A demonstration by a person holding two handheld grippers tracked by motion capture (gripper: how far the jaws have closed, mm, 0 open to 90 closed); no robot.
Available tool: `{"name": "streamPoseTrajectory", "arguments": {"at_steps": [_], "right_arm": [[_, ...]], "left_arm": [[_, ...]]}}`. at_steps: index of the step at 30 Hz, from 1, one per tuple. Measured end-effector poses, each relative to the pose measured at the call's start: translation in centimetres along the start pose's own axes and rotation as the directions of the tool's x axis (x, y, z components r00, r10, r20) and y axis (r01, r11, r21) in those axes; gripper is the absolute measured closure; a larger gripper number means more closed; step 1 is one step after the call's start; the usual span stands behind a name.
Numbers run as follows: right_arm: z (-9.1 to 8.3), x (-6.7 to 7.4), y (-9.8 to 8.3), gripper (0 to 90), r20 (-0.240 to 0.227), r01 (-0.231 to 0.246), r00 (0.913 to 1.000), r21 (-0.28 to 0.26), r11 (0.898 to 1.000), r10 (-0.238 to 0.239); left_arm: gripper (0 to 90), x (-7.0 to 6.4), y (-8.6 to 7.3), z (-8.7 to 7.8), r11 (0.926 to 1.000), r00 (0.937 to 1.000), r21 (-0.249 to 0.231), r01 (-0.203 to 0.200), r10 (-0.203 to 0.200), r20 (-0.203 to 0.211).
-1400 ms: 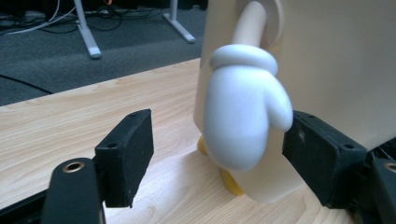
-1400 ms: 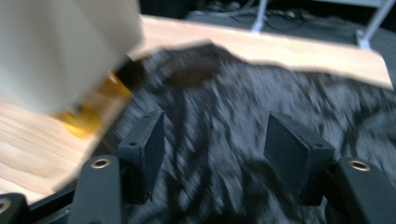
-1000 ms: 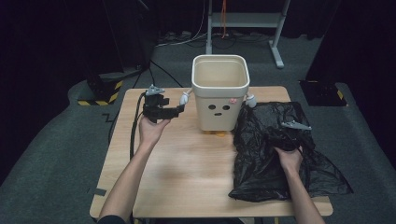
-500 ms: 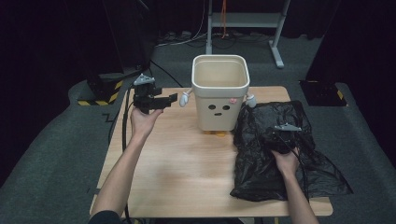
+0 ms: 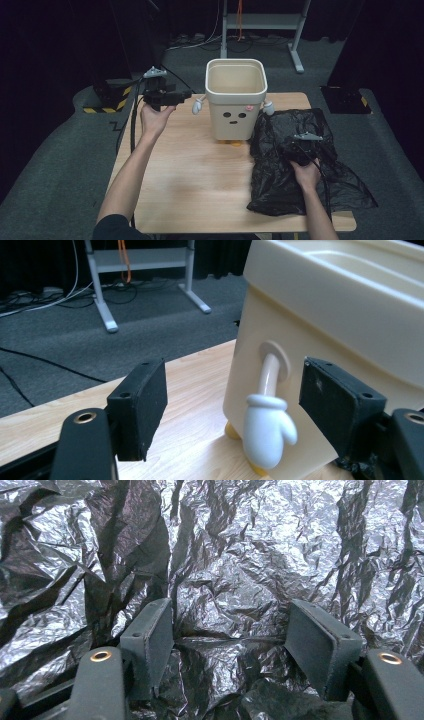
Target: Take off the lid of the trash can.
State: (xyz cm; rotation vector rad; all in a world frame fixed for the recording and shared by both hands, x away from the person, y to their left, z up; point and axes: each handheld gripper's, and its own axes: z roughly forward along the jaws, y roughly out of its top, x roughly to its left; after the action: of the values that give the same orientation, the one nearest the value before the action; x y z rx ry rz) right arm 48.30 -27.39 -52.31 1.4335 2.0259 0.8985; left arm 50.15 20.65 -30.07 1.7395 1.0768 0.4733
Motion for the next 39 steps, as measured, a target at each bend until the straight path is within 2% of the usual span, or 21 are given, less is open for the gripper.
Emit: {"name": "streamPoseTrajectory", "arguments": {"at_steps": [7, 11, 15, 19, 20, 25, 35, 39], "right_arm": [[0.0, 0.0, 0.0, 35.1, -0.002, 0.001, 1.0000, 0.000, 1.000, -0.001], [0.0, 0.0, 0.0, 34.9, -0.002, 0.001, 1.0000, 0.000, 1.000, -0.001], [0.0, 0.0, 0.0, 34.6, -0.004, 0.001, 1.0000, 0.001, 1.000, -0.001], [0.0, 0.0, 0.0, 34.6, -0.004, 0.001, 1.0000, 0.001, 1.000, -0.001], [0.0, 0.0, 0.0, 34.4, -0.004, 0.000, 1.0000, 0.002, 1.000, 0.000], [0.0, 0.1, 0.0, 34.4, -0.006, -0.002, 1.0000, 0.001, 1.000, 0.002], [0.0, 0.1, 0.0, 34.4, -0.008, -0.001, 1.0000, 0.002, 1.000, 0.001], [0.0, 0.1, 0.0, 34.4, -0.008, -0.002, 1.0000, 0.006, 1.000, 0.003]], "left_arm": [[25.0, -0.2, 1.3, 0.3, 1.0000, 1.0000, 0.003, 0.002, -0.002, 0.010], [24.0, -0.5, 2.1, 0.6, 0.9994, 0.9998, 0.027, -0.020, 0.020, 0.001], [24.7, -0.6, 2.6, 0.8, 0.9996, 0.9998, 0.016, -0.022, 0.022, -0.004], [24.7, -0.5, 3.3, 1.0, 1.0000, 1.0000, -0.005, 0.000, 0.000, 0.009], [24.8, -0.6, 3.6, 1.1, 0.9998, 1.0000, -0.019, -0.002, 0.002, 0.007], [25.4, -1.0, 4.2, 1.4, 0.9996, 0.9998, -0.022, -0.018, 0.018, 0.005], [28.1, -1.2, 5.5, 2.2, 0.9991, 0.9998, -0.038, -0.022, 0.022, 0.000], [29.4, -1.5, 6.2, 3.0, 0.9988, 0.9996, -0.039, -0.030, 0.030, -0.002]]}}
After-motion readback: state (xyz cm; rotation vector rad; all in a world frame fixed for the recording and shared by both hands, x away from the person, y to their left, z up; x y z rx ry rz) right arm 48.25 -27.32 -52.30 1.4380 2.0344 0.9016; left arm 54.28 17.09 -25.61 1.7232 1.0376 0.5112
